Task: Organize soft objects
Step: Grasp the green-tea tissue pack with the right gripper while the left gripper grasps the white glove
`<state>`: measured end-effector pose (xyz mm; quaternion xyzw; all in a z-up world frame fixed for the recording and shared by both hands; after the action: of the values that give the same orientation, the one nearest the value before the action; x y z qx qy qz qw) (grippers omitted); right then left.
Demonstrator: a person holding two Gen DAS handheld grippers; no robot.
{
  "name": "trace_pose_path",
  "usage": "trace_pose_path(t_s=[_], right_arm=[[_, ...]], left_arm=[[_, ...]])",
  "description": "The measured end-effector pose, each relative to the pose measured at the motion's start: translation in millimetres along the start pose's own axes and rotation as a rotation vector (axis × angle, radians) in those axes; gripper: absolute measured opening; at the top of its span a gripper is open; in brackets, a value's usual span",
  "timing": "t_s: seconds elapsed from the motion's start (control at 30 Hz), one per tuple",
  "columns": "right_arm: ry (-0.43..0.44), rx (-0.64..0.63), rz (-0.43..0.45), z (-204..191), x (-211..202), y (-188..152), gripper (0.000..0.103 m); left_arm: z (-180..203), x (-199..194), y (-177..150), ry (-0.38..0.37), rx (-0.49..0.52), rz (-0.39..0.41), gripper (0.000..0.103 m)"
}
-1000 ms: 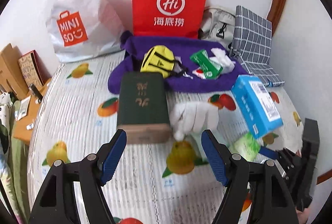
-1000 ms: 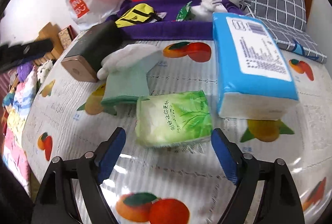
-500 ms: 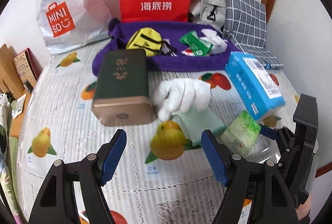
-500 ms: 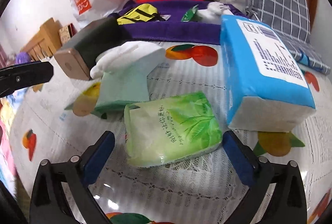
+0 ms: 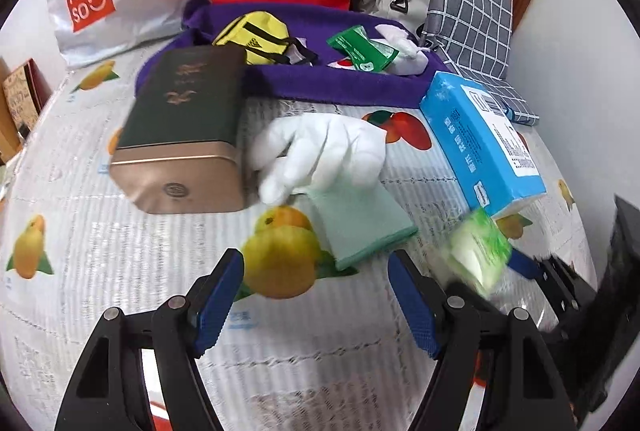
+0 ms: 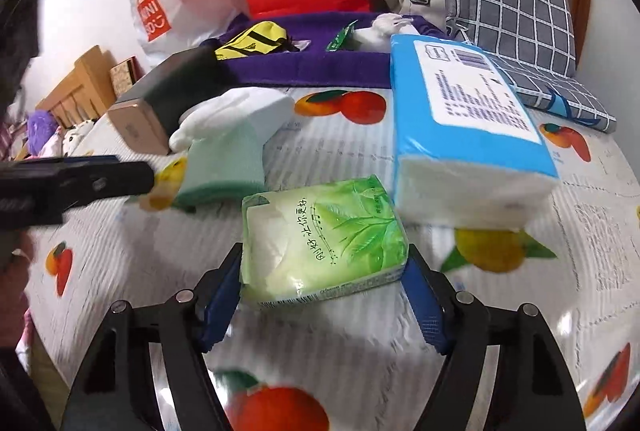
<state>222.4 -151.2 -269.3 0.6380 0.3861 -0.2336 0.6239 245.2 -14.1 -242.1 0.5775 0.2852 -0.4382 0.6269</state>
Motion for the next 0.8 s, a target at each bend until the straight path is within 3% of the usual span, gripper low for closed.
trace_pose_path(t_s=[0.37, 0.6, 0.67, 0.8], right_arm=[[-0.053, 0.02, 0.011, 50.0, -23.7, -29.0, 0.075], [-0.06, 0.015, 0.034, 56.7, -22.1, -29.5, 0.075], [-0.069, 0.002, 0.03, 55.2, -19.3, -29.4, 0.077], [-0.081, 0.003, 0.029, 55.0, -17.8, -27.6, 0.077]], left_arm=[[14.1, 27.5, 31.9, 0.028, -0.056, 0.028, 0.073], [21.8, 61.7, 38.3, 0.188, 0.016, 0.015, 0.073], [22.4, 63.3, 37.7, 0.191, 0.024, 0.019, 0.073], [16.1, 58.0, 32.9, 0.195, 0.039, 0.018, 0.043]])
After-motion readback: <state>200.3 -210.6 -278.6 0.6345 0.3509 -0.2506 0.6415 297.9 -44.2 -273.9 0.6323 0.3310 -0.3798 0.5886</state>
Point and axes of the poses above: each gripper's, at about its wrist camera, not at the fingertips, and x roughly the way its jaws point, z to its right, y to its top, the point moved 9 cm from there along x, roughly the way its jaws point, and after that the axes turned 1 degree about -z, right-handed, at the moved point
